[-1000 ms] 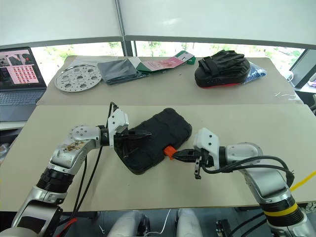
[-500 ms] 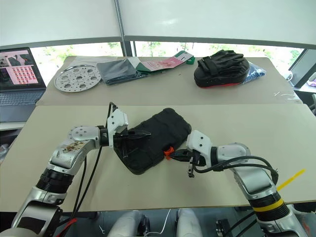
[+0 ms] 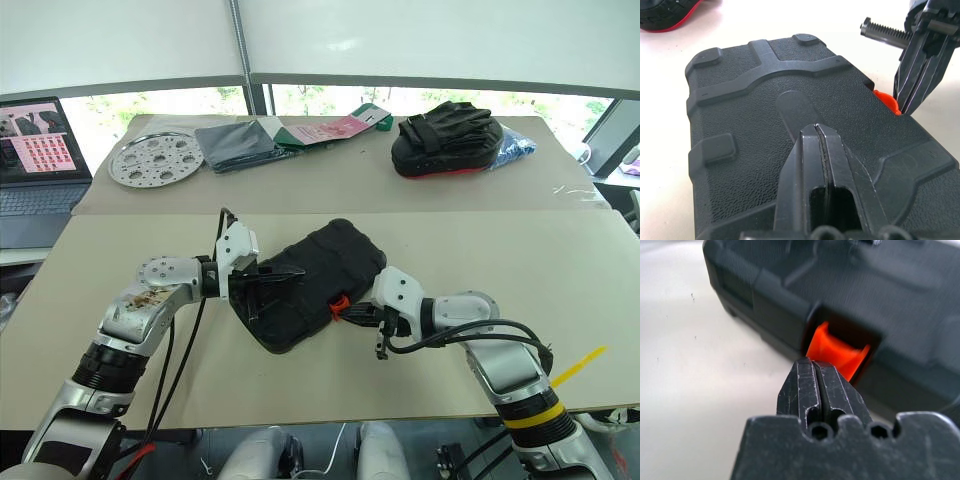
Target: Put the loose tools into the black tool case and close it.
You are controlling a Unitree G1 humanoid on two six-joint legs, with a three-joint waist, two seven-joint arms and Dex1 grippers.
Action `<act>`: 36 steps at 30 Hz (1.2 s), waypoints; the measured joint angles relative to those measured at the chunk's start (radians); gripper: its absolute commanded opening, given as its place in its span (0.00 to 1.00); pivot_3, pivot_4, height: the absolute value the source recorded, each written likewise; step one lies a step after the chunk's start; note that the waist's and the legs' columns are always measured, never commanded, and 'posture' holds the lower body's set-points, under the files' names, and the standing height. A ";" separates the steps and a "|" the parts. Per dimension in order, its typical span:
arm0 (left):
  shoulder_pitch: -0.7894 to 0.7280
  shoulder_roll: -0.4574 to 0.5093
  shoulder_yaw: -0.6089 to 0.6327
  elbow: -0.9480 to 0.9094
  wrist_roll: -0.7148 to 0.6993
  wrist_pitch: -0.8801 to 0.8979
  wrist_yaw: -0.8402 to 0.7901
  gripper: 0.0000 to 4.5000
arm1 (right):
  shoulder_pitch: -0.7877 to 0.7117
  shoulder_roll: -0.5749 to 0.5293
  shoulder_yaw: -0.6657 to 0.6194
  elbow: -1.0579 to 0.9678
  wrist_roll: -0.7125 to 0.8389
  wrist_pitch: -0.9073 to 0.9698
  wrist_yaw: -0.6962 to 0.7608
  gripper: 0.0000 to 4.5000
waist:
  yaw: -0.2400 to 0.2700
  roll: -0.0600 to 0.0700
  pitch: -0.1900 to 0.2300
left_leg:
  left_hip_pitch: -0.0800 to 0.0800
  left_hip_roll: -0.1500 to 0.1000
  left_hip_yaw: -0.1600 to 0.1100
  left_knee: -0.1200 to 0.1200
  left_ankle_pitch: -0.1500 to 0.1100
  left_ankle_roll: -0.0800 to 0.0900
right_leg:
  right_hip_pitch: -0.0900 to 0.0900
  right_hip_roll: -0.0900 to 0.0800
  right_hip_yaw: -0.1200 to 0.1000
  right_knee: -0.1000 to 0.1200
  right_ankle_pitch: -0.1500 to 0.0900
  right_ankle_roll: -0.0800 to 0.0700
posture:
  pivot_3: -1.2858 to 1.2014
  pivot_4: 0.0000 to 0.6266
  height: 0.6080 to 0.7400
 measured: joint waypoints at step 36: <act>0.114 0.015 0.073 -0.043 -0.029 -0.054 0.007 0.06 | -0.027 0.105 -0.007 0.106 -0.046 -0.057 -0.007 0.07 | -0.018 0.008 -0.005 | 0.007 0.001 0.002 -0.006 0.001 -0.003 | 0.000 -0.001 0.004 0.002 -0.001 -0.003 | 0.52 0.24 1.00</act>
